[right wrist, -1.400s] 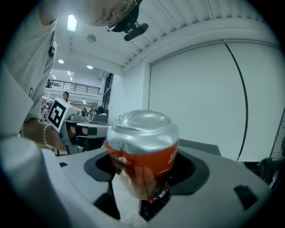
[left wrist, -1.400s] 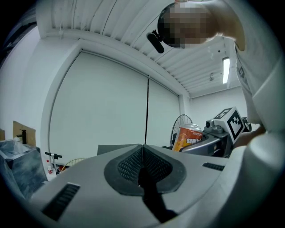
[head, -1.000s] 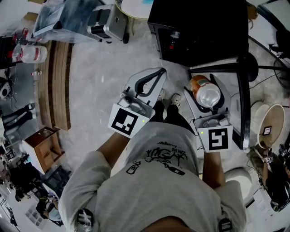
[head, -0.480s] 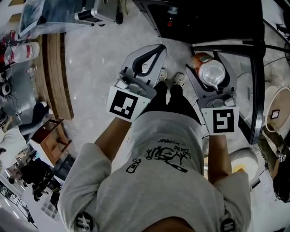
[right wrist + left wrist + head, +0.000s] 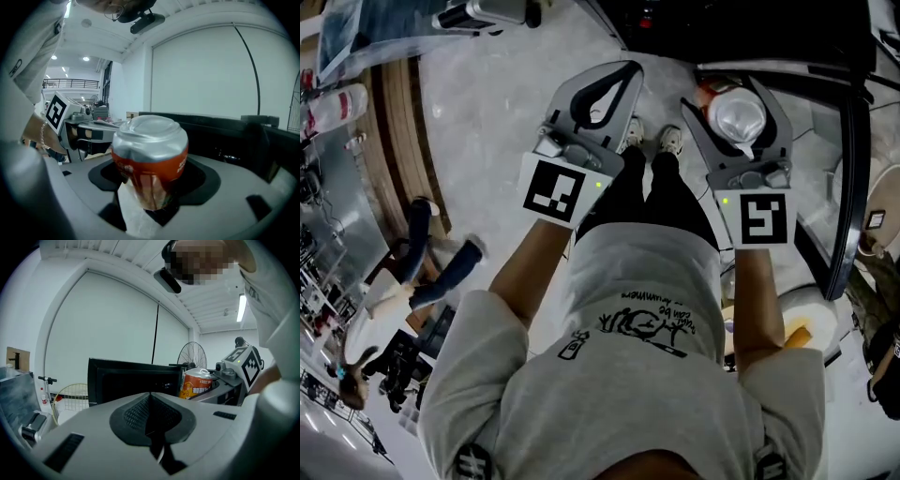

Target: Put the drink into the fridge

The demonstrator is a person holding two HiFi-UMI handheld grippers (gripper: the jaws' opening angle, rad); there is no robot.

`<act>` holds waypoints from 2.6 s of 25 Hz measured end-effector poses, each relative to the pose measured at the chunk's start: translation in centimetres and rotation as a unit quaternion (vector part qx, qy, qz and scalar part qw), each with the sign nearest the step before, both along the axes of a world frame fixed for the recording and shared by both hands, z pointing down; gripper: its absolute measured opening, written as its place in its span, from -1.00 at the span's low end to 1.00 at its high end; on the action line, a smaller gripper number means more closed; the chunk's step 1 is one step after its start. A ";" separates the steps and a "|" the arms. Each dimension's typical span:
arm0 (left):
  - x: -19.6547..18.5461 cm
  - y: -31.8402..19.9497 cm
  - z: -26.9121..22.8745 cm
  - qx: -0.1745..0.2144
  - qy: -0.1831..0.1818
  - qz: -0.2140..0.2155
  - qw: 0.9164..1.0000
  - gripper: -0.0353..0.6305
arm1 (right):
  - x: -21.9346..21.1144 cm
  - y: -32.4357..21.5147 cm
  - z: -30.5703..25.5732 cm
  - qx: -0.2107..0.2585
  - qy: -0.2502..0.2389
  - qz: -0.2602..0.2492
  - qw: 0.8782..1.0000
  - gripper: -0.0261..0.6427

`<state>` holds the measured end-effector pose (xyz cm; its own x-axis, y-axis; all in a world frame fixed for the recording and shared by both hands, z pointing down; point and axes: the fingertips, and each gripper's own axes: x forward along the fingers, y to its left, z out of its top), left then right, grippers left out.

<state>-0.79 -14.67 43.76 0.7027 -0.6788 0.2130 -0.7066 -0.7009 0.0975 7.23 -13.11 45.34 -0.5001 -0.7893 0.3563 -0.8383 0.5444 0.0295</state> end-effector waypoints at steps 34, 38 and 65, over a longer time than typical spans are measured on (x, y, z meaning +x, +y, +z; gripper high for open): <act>1.3 -7.9 11.2 0.003 -0.023 -0.007 1.000 -0.83 | -0.9 -9.5 14.3 -0.029 0.025 -0.006 0.999 0.10; 1.4 -8.6 12.0 0.001 -0.021 -0.009 1.000 -0.83 | -1.0 -10.6 16.0 -0.036 0.023 -0.004 0.999 0.10; 3.0 -12.4 16.1 0.018 -0.029 -0.012 0.999 -0.83 | 0.1 -18.7 22.6 -0.047 0.039 0.014 0.998 0.10</act>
<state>2.26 -27.07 59.85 0.6740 -0.7027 0.2279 -0.7263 -0.6866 0.0309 7.35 -31.80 67.90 -0.4467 -0.7634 0.4666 -0.8501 0.5248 0.0447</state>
